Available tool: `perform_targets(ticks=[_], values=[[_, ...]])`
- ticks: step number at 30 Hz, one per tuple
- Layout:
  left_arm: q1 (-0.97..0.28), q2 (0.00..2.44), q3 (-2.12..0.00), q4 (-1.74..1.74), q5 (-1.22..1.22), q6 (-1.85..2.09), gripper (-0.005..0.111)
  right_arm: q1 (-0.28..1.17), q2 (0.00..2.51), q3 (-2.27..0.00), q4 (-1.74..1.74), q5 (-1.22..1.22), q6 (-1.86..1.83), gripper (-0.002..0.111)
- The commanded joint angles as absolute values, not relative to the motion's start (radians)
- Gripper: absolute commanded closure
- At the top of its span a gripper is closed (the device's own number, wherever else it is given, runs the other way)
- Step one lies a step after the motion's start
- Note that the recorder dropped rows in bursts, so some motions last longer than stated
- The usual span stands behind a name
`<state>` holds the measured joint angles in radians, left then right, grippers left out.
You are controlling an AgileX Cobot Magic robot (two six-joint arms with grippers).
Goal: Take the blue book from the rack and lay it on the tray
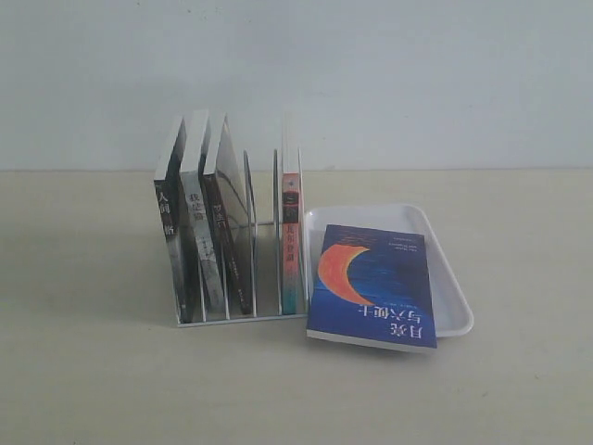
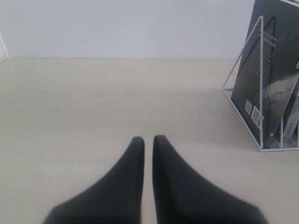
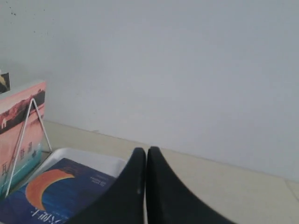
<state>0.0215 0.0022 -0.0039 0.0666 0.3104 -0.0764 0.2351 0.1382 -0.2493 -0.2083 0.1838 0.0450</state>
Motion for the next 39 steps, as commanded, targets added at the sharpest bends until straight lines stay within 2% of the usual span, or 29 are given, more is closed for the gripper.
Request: perform_targets(ticks=[1, 5, 8, 17, 25, 39], values=[[0.013, 0.0, 0.0, 0.069, 0.307, -0.074, 0.101, 0.229, 0.076, -0.119, -0.216, 0.147, 0.107, 0.108], [0.013, 0.0, 0.0, 0.069, 0.307, -0.074, 0.101, 0.229, 0.0, 0.0, -0.218, 0.139, 0.107, 0.108], [0.013, 0.0, 0.0, 0.069, 0.307, -0.074, 0.101, 0.229, 0.0, 0.0, -0.206, 0.271, 0.123, 0.108], [0.013, 0.0, 0.0, 0.069, 0.307, -0.074, 0.101, 0.229, 0.0, 0.0, -0.214, 0.277, 0.113, 0.108], [0.013, 0.0, 0.0, 0.069, 0.307, -0.074, 0.101, 0.229, 0.0, 0.0, -0.045, 0.293, -0.092, 0.108], [0.013, 0.0, 0.0, 0.069, 0.307, -0.074, 0.101, 0.229, 0.0, 0.0, -0.03, 0.326, -0.024, 0.108]])
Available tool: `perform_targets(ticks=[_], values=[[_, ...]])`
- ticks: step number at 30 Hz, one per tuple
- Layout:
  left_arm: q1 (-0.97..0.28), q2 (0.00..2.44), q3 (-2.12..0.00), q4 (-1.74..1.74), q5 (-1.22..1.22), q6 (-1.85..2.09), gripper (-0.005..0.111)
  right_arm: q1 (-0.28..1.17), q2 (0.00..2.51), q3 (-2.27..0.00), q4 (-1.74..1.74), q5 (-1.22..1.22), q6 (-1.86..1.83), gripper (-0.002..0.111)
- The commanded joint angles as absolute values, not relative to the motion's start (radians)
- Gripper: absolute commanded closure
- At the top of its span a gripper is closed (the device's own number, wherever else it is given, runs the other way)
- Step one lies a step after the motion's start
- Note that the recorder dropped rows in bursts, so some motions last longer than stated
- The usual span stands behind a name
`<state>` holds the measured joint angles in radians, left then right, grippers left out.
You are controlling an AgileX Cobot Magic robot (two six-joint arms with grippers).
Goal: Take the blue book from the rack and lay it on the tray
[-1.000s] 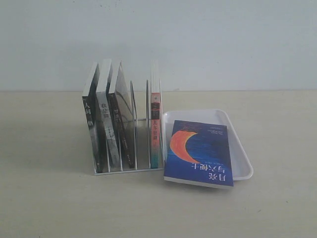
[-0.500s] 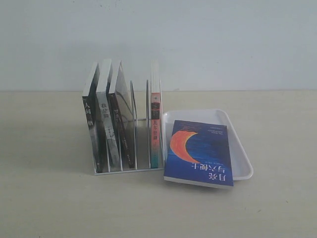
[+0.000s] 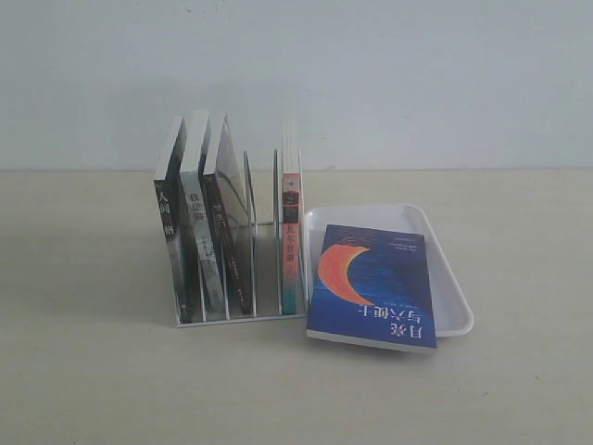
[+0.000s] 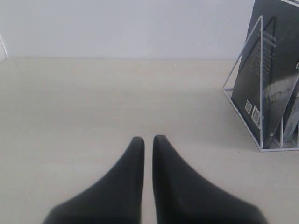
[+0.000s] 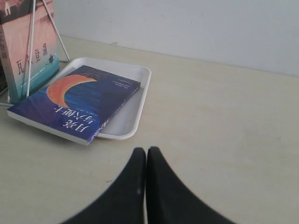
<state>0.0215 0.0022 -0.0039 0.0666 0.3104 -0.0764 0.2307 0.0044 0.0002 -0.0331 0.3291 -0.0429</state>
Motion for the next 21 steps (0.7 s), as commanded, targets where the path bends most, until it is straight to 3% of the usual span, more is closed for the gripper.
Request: perform_targets(ticks=[1, 10, 21], values=[[0.013, 0.0, 0.0, 0.069, 0.307, -0.074, 0.101, 0.229, 0.0, 0.0, -0.03, 0.326, -0.024, 0.108], [0.013, 0.0, 0.0, 0.069, 0.307, -0.074, 0.101, 0.229, 0.0, 0.0, -0.03, 0.33, -0.033, 0.108], [0.013, 0.0, 0.0, 0.069, 0.307, -0.074, 0.101, 0.07, 0.0, 0.0, -0.035, 0.334, -0.028, 0.108]])
